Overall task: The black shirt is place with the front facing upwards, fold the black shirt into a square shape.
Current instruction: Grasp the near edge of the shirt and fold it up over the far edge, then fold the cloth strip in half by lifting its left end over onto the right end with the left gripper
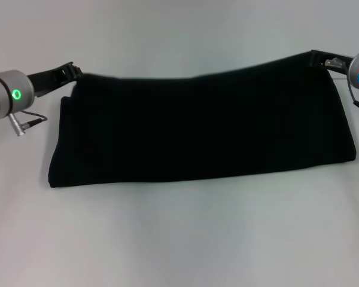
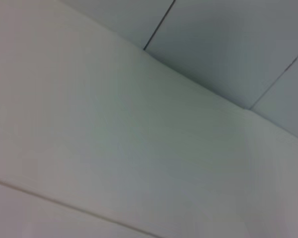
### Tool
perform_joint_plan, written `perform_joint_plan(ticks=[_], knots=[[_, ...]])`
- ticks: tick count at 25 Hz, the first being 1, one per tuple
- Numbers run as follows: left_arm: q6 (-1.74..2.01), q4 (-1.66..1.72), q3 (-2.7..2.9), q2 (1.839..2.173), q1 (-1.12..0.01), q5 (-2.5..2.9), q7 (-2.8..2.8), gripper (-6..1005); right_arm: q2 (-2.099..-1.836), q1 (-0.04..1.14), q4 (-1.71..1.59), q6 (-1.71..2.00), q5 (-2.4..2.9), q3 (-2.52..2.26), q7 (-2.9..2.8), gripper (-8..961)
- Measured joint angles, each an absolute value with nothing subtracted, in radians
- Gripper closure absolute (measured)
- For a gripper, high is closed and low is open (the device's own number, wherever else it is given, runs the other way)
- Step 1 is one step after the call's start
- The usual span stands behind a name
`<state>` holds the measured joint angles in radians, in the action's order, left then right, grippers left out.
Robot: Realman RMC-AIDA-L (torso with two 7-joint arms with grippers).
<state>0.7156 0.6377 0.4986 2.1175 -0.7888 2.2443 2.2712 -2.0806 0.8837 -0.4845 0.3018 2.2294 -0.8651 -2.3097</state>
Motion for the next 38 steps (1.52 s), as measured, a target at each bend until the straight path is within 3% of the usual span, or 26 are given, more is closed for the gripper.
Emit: perform_joint_plan(ticks=[2,8,13,15,22,24,38], knots=[[0.681,0.601,0.499,2.113,-0.803,2.244,2.274,983,-2.066,0.892,-0.463,0.299,2.232,-0.865,-2.309,834],[0.625,0.575,0.494,2.118,-0.809,2.244,2.287,802,-2.005,0.903,-0.432,0.300,2.260,-0.861,-2.303,828],[0.774,0.696,0.493,2.145,-0.723,2.206,2.313,659,-1.965,0.788,-0.610,0.601,2.249,-0.835,-2.406,623],[0.862,0.739,0.493,2.147,-0.676,2.155,2.309,602,-1.966,0.723,-0.688,0.739,2.219,-0.809,-2.434,538],[1.269,0.779,0.402,2.115,-0.519,2.049,2.326,340,-2.013,0.484,-0.748,1.053,1.879,-0.701,-2.272,277],[1.337,0.779,0.368,2.114,-0.493,2.051,2.347,328,-2.019,0.446,-0.706,1.123,1.778,-0.679,-2.194,222],[1.368,0.706,0.319,2.145,-0.382,2.087,2.496,310,-2.026,0.463,-0.596,1.242,1.697,-0.650,-2.069,220]])
